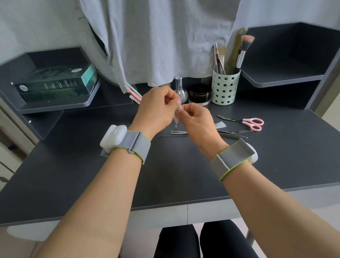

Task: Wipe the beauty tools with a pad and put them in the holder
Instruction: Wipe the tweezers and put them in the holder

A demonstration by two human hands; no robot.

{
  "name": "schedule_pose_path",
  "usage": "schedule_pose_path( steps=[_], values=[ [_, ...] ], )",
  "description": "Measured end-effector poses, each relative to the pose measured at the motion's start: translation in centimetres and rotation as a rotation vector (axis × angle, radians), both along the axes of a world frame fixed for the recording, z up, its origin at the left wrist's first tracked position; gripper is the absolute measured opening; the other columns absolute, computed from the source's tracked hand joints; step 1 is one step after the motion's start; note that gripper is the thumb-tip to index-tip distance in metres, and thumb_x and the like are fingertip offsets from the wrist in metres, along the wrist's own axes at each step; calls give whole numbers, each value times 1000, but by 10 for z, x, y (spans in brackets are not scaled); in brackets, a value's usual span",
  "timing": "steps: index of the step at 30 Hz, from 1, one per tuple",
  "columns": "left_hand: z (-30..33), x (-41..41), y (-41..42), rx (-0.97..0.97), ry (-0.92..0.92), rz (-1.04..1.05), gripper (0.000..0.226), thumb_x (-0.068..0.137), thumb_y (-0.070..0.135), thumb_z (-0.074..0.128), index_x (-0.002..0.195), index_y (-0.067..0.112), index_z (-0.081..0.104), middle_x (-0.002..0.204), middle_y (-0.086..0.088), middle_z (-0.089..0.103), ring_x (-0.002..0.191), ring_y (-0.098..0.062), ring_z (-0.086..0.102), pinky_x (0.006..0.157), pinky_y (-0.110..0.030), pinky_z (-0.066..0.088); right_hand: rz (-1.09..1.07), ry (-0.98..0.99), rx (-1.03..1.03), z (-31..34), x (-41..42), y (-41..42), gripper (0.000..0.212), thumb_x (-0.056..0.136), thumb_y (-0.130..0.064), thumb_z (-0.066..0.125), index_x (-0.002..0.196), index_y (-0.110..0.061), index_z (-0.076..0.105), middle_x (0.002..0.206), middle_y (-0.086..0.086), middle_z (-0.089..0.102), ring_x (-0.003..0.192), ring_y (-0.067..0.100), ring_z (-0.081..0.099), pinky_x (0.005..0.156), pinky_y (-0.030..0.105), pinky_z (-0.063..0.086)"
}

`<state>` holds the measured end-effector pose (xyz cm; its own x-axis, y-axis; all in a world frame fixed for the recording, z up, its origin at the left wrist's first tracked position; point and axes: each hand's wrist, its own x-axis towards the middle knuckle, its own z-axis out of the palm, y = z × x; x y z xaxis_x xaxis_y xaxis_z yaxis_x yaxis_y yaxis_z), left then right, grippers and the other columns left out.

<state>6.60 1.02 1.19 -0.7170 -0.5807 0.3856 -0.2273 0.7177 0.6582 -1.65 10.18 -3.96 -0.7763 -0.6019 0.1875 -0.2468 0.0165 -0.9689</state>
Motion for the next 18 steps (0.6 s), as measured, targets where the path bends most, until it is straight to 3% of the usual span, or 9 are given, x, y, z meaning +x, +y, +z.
schedule_pose_path(
  steps=[8,15,18],
  values=[
    [4,-5,-5,-73,-56,23,10,94,18,57,87,20,63,99,-2,63,80,-13,53,75,-23,38,16,41,37,0,-2,-3,18,100,-26,60,90,-14,67,59,-15,52,47,-2,44,54,18,33],
    [13,-8,-12,-79,-9,70,12,97,19,55,97,14,66,95,4,62,71,-3,51,60,-5,34,11,56,66,-4,-3,-8,15,99,-22,59,91,-14,69,60,-15,52,49,0,44,57,21,32],
    [20,-9,-14,-64,23,80,16,98,21,54,102,11,67,91,6,63,78,-10,57,58,-12,33,10,60,73,-6,-3,-9,18,99,-22,58,93,-11,71,63,-14,55,48,-3,45,57,20,33]
  ],
)
